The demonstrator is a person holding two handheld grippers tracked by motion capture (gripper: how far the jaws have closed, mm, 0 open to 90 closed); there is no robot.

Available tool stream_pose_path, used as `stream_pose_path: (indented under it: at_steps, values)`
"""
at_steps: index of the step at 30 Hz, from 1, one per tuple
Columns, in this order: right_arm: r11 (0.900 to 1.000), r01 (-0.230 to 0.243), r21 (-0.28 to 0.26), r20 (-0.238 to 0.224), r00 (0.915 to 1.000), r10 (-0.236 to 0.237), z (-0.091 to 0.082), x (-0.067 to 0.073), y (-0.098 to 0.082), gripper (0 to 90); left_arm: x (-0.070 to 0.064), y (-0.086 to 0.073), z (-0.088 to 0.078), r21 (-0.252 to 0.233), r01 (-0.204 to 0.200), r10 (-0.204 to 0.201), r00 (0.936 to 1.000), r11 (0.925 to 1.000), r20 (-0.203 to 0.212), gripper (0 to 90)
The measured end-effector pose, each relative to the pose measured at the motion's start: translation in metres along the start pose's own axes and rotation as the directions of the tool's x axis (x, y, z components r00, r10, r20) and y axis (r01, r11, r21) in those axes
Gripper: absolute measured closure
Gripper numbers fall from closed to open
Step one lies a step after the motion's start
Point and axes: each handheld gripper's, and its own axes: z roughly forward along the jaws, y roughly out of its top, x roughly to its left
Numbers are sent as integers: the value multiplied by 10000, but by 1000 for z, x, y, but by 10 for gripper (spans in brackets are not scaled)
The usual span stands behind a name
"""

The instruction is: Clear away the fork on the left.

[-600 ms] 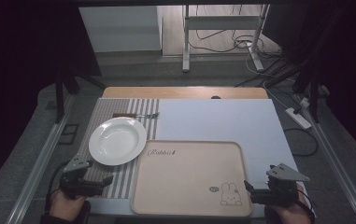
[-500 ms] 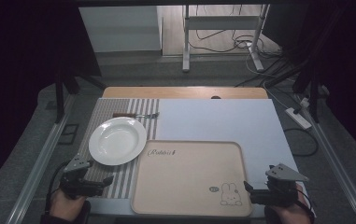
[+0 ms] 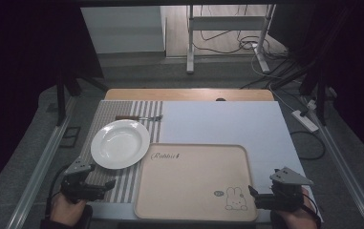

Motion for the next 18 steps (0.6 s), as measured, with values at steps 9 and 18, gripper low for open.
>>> stream_pose_path:
  at_steps: [9,18]
  values:
    - [10000,46,28,48,10000,-46,1,1,0,0,2,2,2,61,133,-134,9997,9999,208,2]
    - [9999,128,85,70,9999,-129,1,2,0,0,2,9,8,-41,-114,115,9995,9999,294,0]
